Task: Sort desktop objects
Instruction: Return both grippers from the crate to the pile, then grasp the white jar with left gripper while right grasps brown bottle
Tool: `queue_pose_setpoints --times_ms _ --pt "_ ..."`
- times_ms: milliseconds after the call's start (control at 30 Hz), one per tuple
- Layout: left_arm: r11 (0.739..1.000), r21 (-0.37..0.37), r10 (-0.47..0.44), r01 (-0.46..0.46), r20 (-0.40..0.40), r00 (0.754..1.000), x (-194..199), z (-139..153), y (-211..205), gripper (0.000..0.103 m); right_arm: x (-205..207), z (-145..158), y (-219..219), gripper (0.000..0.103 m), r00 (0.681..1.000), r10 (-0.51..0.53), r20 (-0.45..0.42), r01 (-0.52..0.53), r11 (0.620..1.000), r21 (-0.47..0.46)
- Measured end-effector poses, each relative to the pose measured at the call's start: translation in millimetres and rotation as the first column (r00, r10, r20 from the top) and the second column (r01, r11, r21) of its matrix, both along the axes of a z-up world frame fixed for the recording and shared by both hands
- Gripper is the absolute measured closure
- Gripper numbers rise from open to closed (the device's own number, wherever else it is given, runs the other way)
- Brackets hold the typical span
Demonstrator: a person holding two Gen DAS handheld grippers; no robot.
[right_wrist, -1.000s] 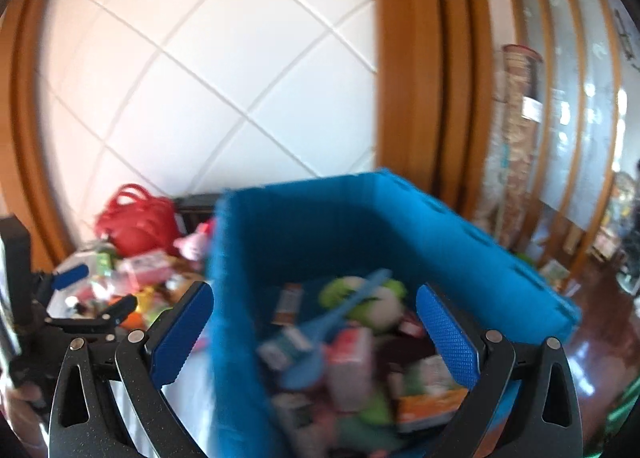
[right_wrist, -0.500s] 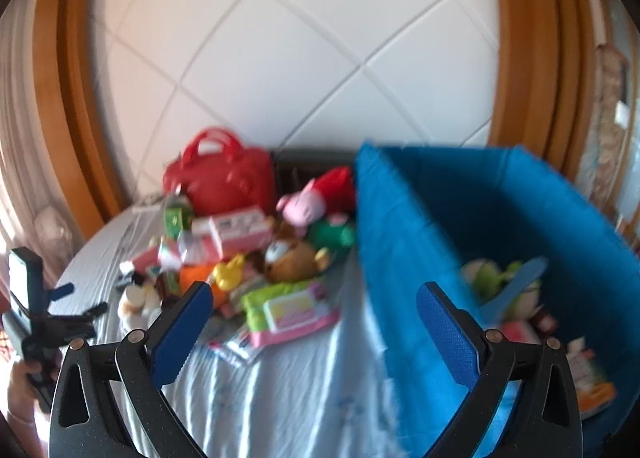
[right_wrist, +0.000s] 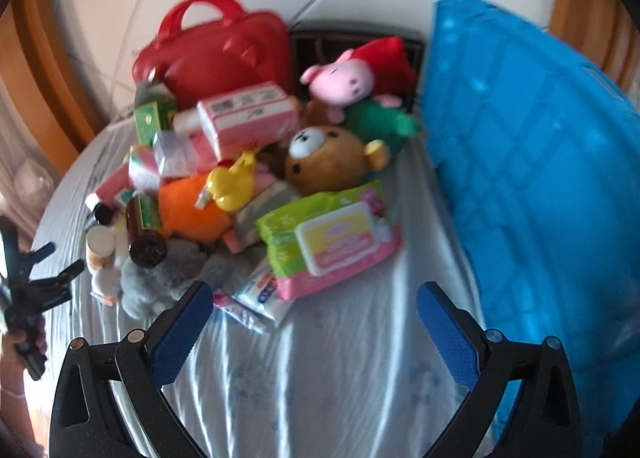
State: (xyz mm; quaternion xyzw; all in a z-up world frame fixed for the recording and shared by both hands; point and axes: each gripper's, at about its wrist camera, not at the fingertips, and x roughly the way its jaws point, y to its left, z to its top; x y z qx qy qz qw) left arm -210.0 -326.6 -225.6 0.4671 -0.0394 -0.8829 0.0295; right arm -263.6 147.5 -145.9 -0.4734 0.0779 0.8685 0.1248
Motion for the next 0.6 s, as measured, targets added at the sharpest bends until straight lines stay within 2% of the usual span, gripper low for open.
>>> queue_pose_setpoints --times_ms 100,167,267,367,467,600 --pt "0.999 0.035 -0.021 0.019 0.040 0.999 -18 -18 -2 0.025 -25 -16 -16 0.000 0.999 0.043 0.032 -0.042 0.999 -0.019" --pt "0.998 0.048 -0.031 0.028 0.060 0.998 -25 -27 -2 0.040 -40 -25 -27 0.000 0.996 0.071 0.046 -0.070 0.997 -0.028" --pt "0.999 0.035 -0.013 0.012 0.050 0.999 -24 -29 -1 0.042 -65 -38 -47 0.000 0.989 0.130 0.067 -0.127 0.991 -0.050" --pt "0.995 0.046 0.085 -0.089 0.083 0.993 -19 -24 -11 0.046 -96 -54 -76 0.000 0.974 0.208 0.087 -0.201 0.976 -0.080" --pt "0.980 0.078 0.177 -0.186 0.106 0.979 -13 -22 -22 0.049 -124 -67 -107 0.000 0.950 0.290 0.117 -0.282 0.956 -0.079" --pt "0.969 0.048 0.234 -0.241 0.122 0.965 -16 -32 -27 0.050 -156 -81 -143 0.000 0.913 0.378 0.152 -0.370 0.926 -0.080"
